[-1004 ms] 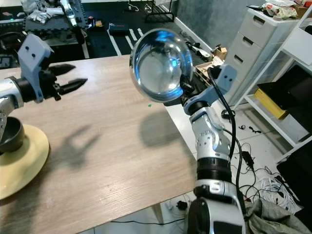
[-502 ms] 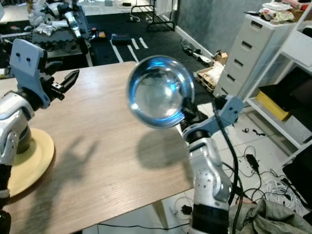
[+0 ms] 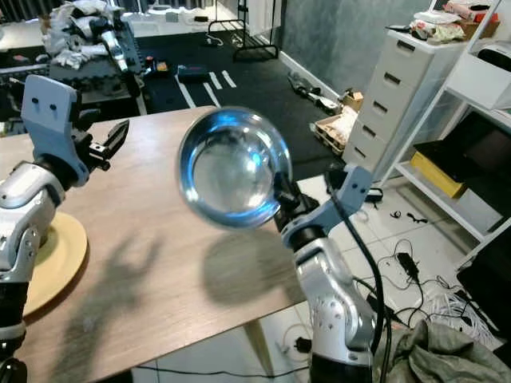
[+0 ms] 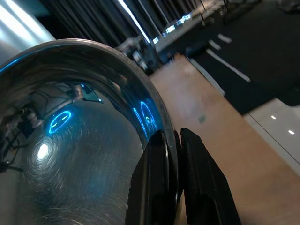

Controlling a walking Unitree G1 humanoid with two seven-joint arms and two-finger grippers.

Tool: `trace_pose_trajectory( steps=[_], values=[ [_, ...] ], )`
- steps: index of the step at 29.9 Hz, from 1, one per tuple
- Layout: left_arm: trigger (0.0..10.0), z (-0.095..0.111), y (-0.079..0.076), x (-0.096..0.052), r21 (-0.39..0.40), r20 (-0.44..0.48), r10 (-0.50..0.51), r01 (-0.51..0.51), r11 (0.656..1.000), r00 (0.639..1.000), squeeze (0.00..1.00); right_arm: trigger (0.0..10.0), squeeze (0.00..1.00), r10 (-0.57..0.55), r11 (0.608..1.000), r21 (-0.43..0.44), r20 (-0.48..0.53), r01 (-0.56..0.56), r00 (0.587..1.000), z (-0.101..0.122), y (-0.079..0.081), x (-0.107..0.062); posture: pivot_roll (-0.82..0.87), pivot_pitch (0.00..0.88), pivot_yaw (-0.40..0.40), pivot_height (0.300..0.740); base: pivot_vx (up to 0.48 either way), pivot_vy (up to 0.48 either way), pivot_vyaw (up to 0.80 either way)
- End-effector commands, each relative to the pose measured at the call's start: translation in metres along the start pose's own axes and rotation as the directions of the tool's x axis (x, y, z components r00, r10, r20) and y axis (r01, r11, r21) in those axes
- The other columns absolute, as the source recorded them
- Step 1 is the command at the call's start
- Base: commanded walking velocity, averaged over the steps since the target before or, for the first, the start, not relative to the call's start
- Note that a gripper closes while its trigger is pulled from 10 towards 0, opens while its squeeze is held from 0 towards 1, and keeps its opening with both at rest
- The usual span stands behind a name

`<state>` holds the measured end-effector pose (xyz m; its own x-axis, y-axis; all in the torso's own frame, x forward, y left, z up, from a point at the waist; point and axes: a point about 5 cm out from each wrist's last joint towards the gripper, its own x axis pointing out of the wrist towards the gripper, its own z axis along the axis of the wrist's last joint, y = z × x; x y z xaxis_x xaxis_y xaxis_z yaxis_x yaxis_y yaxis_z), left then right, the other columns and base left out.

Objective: Setting the table

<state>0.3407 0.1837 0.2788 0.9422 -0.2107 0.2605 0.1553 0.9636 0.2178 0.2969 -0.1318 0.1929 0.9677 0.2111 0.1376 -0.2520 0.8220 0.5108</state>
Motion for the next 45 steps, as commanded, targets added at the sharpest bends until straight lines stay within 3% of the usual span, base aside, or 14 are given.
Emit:
trace_pose_trajectory(
  steps=[1, 8, 22, 39, 45],
  values=[
    [10.0, -0.004, 0.001, -0.004, 0.002, -0.02, 0.027, -0.027, 1.0, 0.999, 0.0, 10.0, 0.0, -0.026, 0.999, -0.036, 0.021, 0.027, 0.999, 0.002, -0.003, -0.001, 0.0, 0.0, 0.054, 0.74, 0.0, 0.0, 0.0],
    [10.0, -0.008, -0.008, -0.008, -0.024, -0.025, 0.023, -0.024, 0.999, 0.999, 0.0, 10.0, 0.0, -0.101, 0.992, -0.063, 0.133, 0.11, 0.986, 0.019, -0.011, 0.005, -0.01, 0.0, 0.061, 0.74, 0.0, 0.0, 0.0],
    [10.0, -0.021, -0.021, -0.012, -0.051, -0.06, 0.059, -0.062, 0.997, 0.996, 0.0, 10.0, 0.0, -0.134, 0.982, -0.111, 0.151, 0.151, 0.979, 0.02, -0.019, 0.006, -0.02, 0.0, 0.055, 0.74, 0.0, 0.0, 0.0],
    [10.0, -0.023, -0.023, -0.012, -0.059, -0.058, 0.067, -0.071, 0.996, 0.996, 0.0, 10.0, 0.0, -0.134, 0.981, -0.12, 0.14, 0.151, 0.981, 0.017, -0.022, 0.011, -0.02, 0.0, 0.054, 0.74, 0.0, 0.0, 0.0],
    [10.0, -0.024, -0.023, -0.013, -0.054, -0.061, 0.067, -0.07, 0.996, 0.996, 0.0, 10.0, 0.0, -0.133, 0.978, -0.143, 0.131, 0.152, 0.982, 0.015, -0.022, 0.012, -0.02, 0.0, 0.054, 0.74, 0.0, 0.0, 0.79]
  ],
)
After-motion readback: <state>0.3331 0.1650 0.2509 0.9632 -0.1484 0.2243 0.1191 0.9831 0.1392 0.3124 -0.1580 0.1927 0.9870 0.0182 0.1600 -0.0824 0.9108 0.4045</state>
